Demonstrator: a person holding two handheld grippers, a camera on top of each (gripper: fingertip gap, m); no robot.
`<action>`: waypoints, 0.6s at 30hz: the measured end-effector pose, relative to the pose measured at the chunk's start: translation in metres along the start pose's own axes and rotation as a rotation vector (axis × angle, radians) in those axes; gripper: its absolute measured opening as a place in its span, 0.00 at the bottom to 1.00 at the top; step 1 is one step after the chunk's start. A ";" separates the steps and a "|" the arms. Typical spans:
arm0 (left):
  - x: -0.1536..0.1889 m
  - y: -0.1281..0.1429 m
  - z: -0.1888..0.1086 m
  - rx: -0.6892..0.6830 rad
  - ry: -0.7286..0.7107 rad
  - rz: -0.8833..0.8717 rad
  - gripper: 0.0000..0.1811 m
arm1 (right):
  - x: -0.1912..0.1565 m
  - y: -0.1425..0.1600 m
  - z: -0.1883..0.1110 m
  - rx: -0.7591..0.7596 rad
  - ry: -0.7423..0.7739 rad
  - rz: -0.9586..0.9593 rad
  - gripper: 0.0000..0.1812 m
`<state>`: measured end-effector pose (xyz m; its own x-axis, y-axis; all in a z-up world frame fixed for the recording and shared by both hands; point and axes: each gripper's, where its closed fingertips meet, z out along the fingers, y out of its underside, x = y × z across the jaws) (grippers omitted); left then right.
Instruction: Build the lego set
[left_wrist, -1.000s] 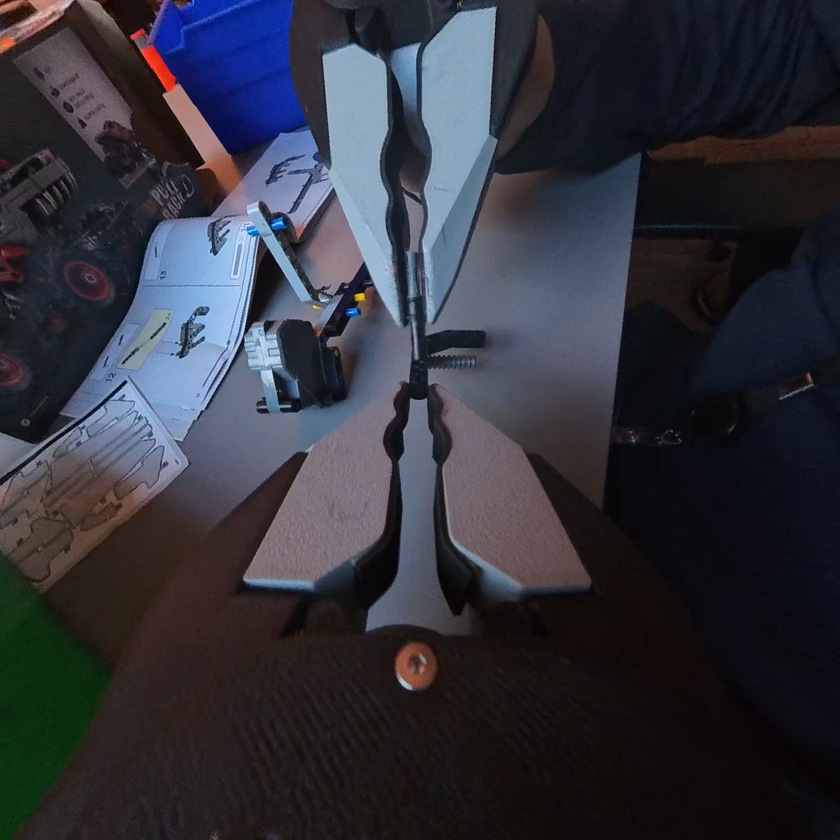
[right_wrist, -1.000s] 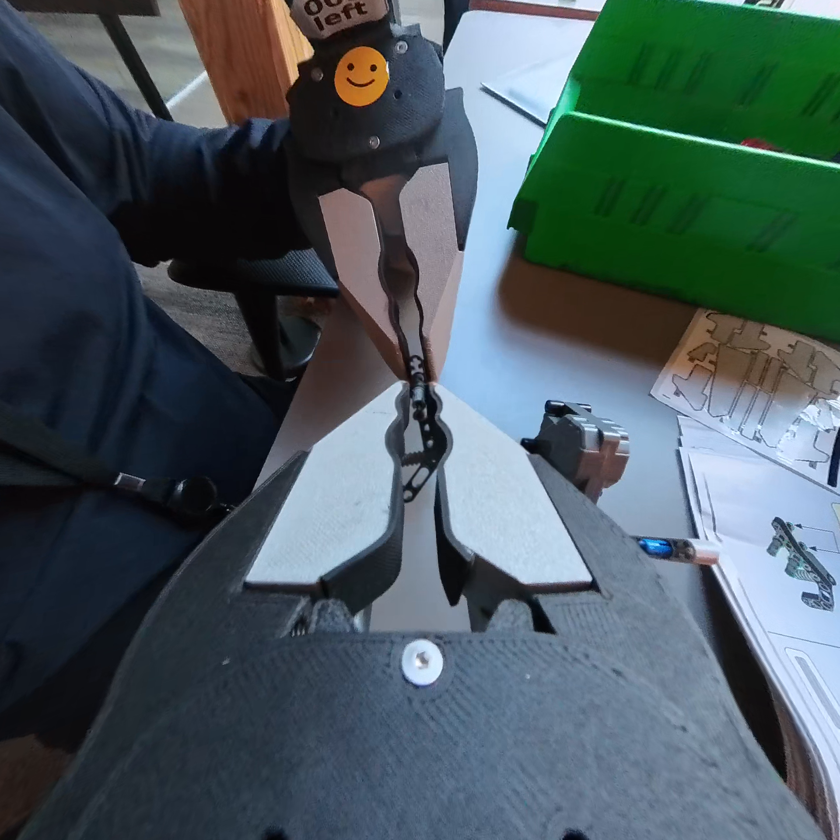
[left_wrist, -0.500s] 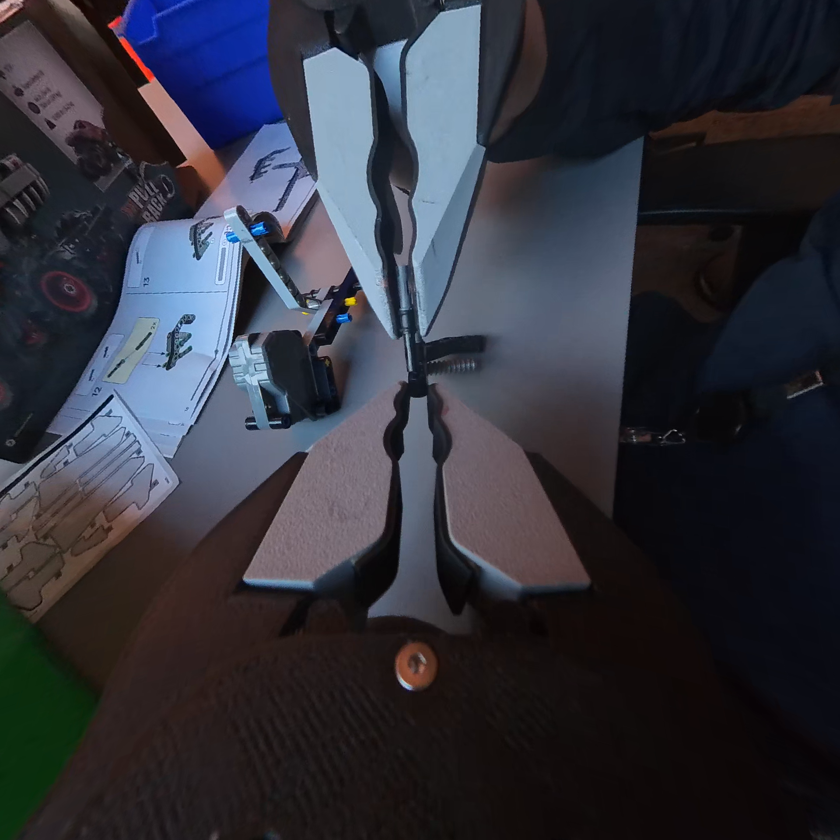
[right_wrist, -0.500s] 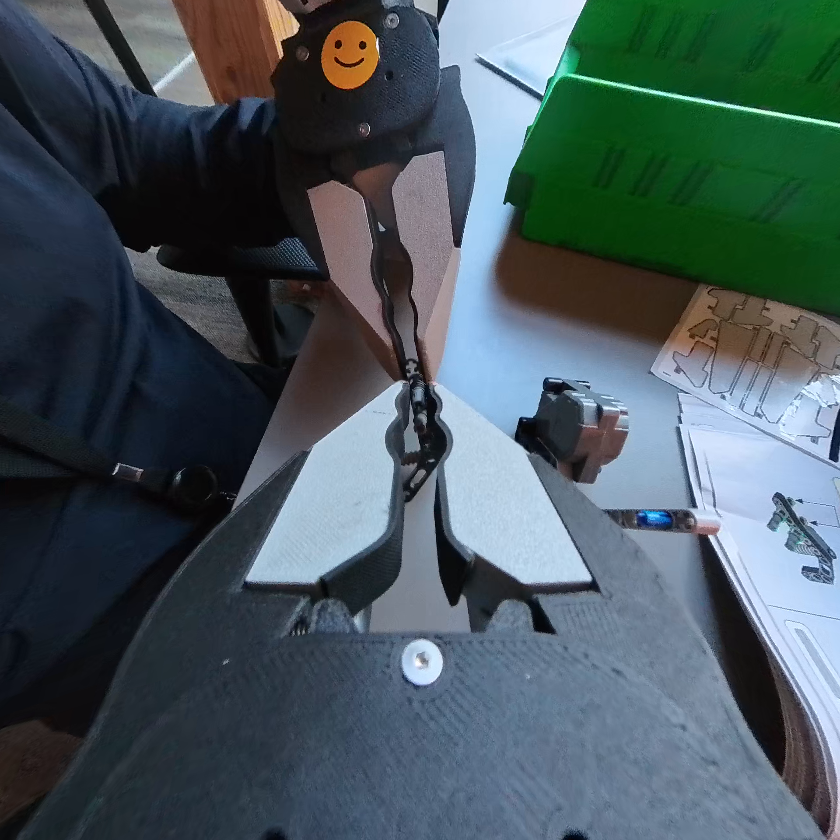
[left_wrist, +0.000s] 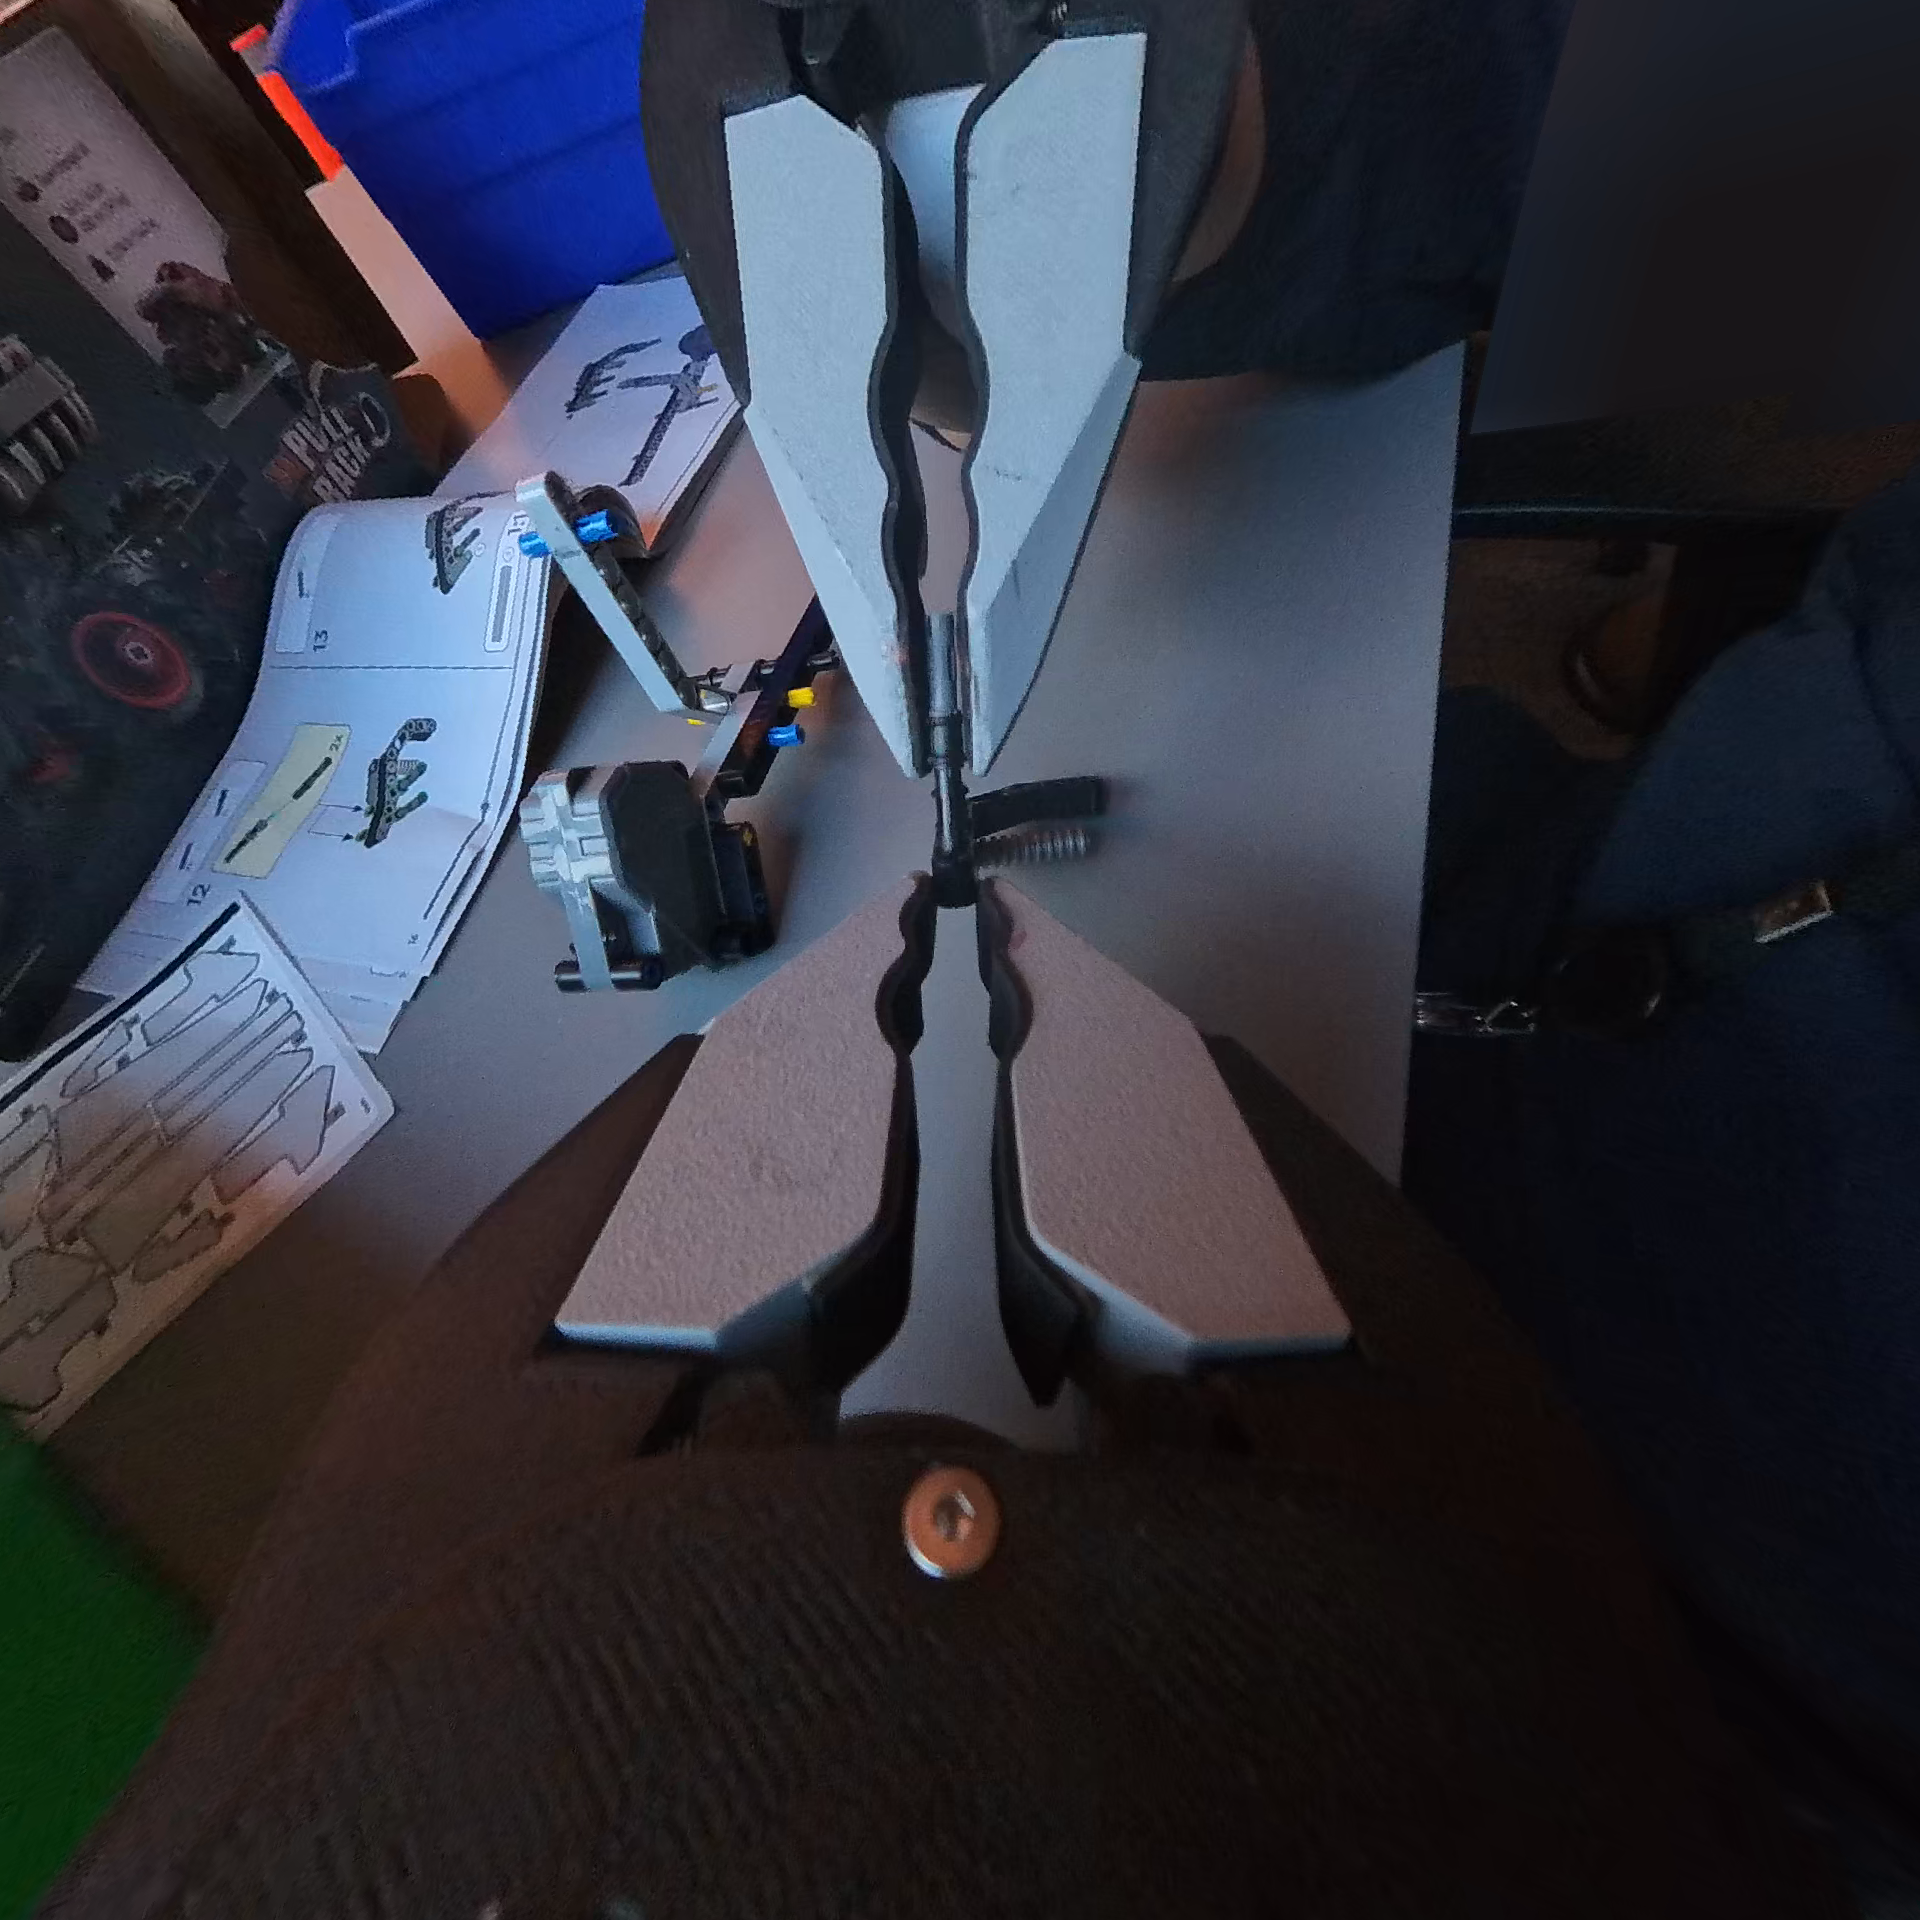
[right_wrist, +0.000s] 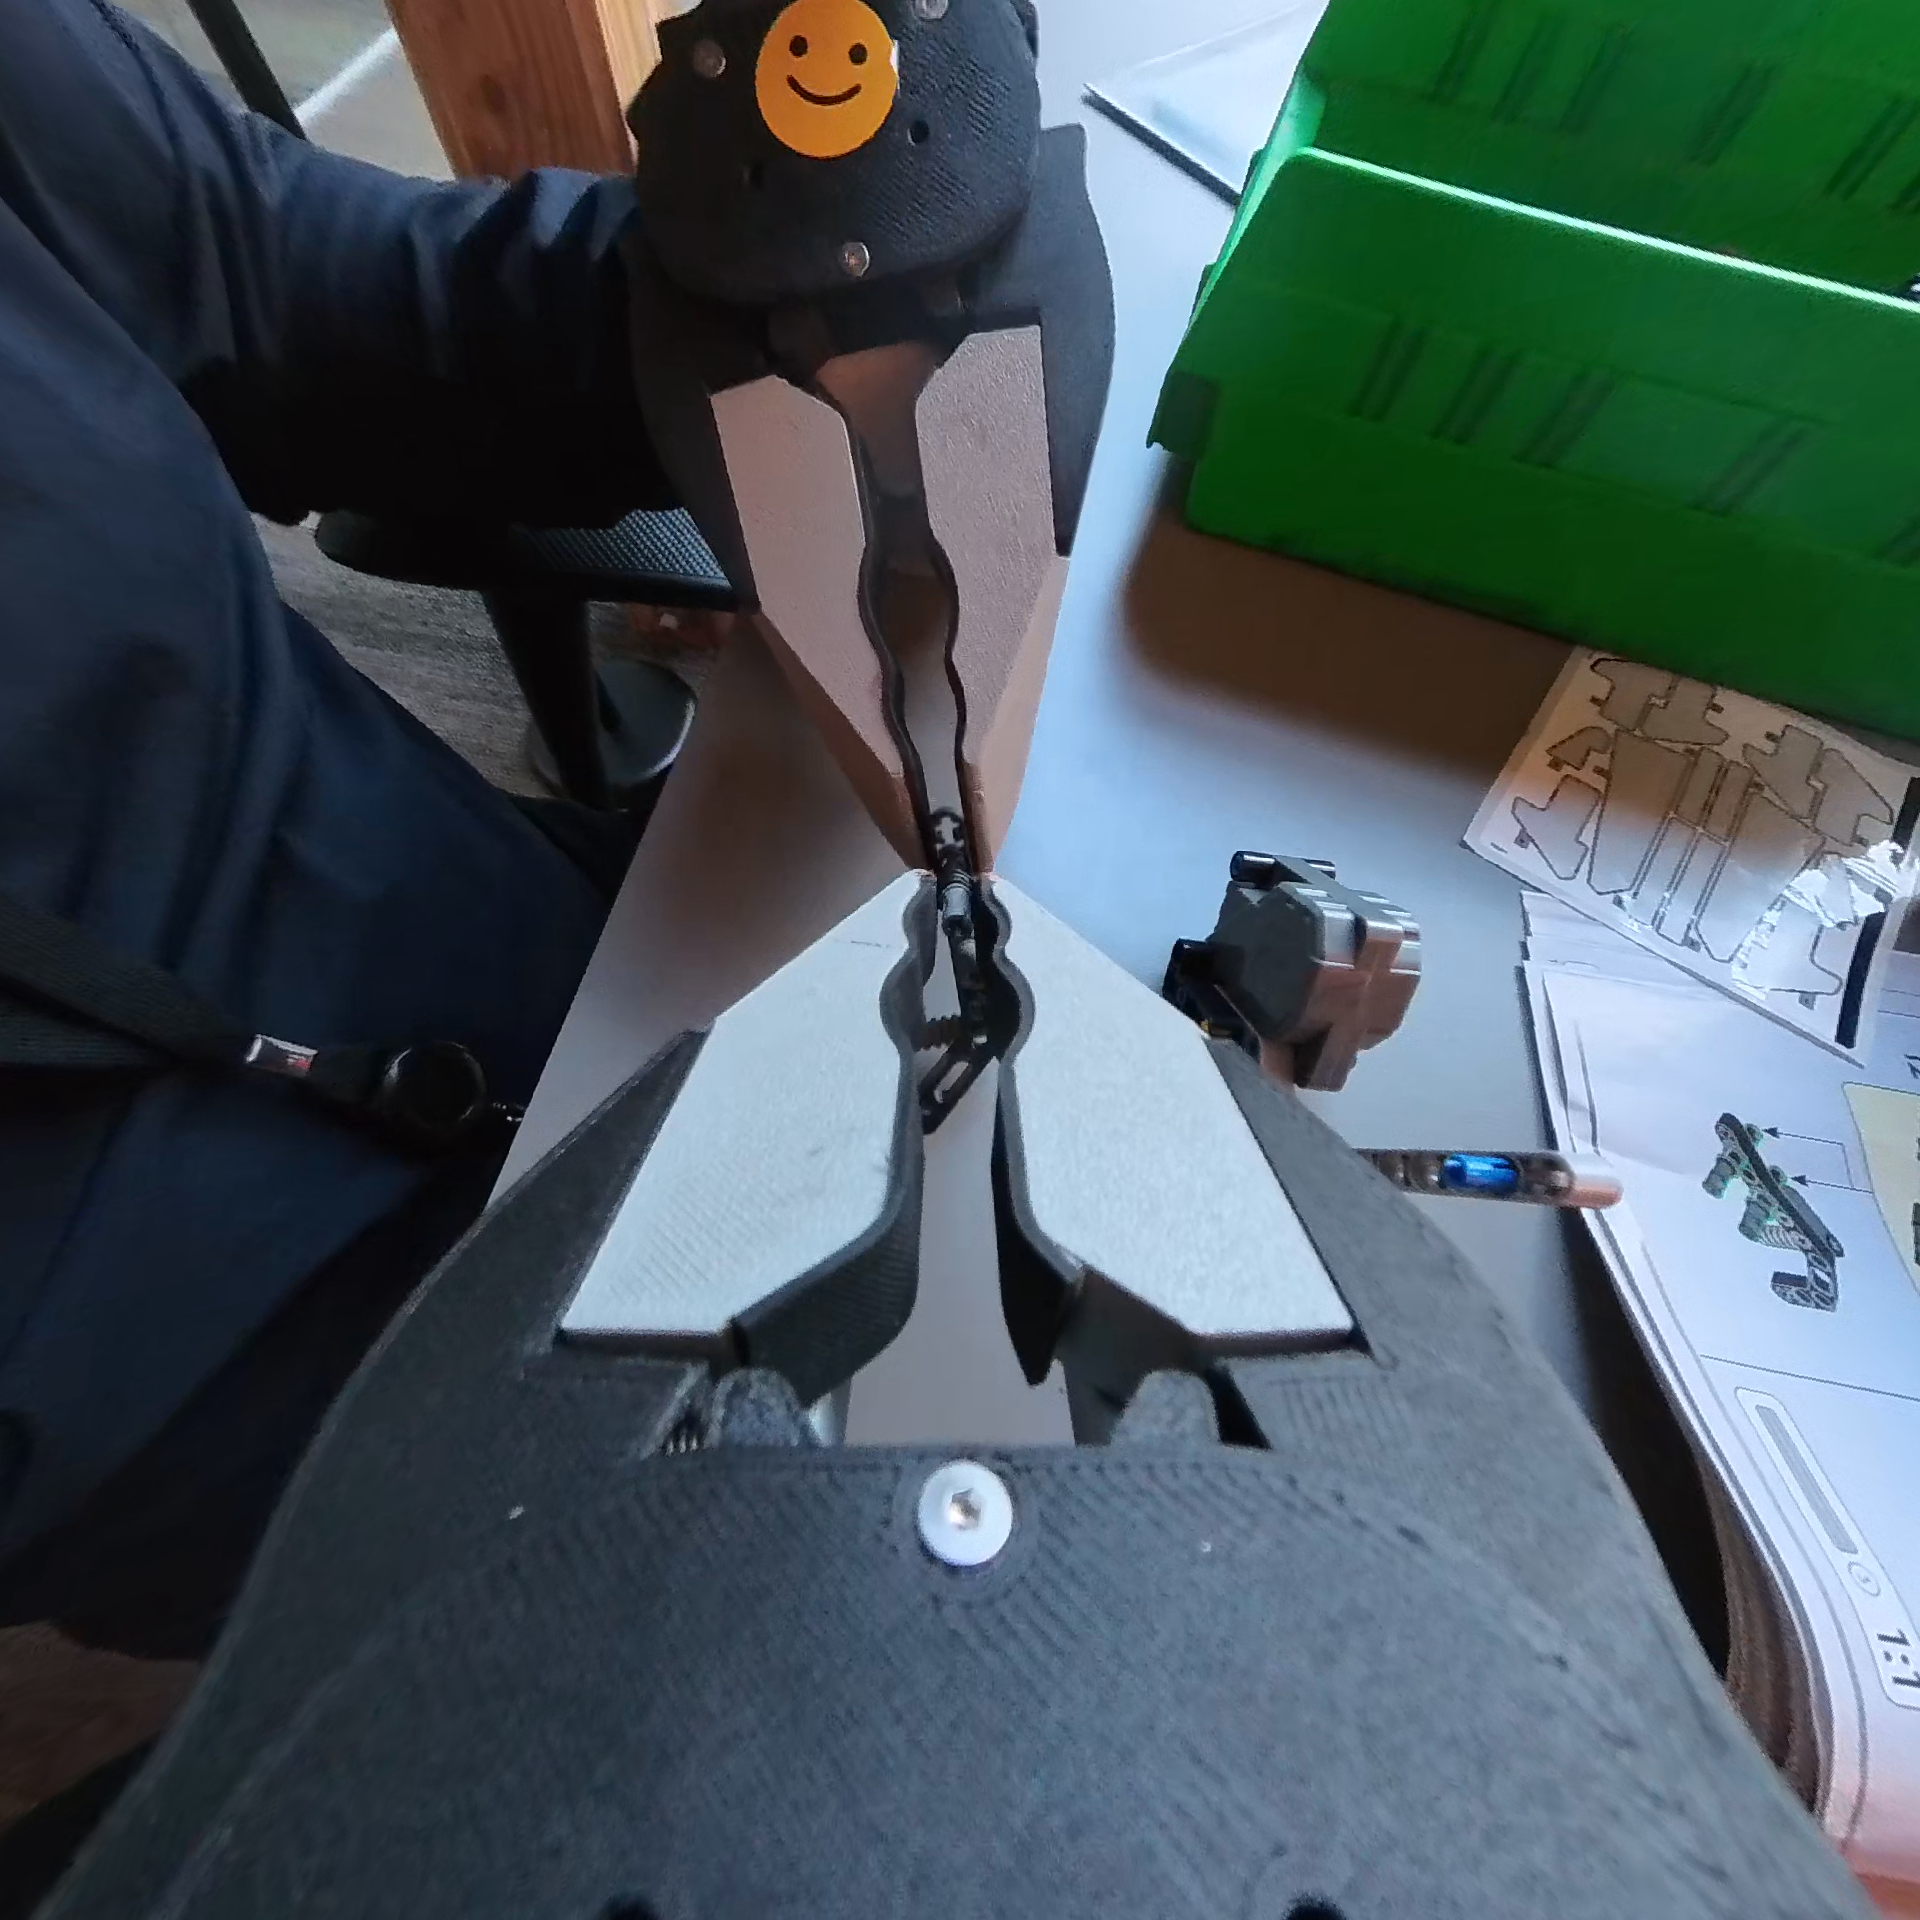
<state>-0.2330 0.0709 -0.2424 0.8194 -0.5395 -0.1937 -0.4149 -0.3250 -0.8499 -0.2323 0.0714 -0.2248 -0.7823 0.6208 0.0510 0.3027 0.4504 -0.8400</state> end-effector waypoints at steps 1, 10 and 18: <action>0.000 0.001 0.001 -0.008 0.001 0.003 0.02 | 0.000 0.001 0.000 -0.008 0.000 -0.001 0.02; 0.001 -0.005 0.001 0.021 -0.006 0.004 0.03 | -0.001 0.000 -0.003 -0.016 0.011 -0.020 0.02; 0.000 -0.006 0.003 0.023 0.013 -0.025 0.03 | 0.000 0.002 -0.005 -0.011 -0.007 0.014 0.02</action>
<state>-0.2293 0.0755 -0.2391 0.8239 -0.5419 -0.1659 -0.3851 -0.3206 -0.8654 -0.2293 0.0754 -0.2238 -0.7816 0.6228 0.0352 0.3198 0.4485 -0.8346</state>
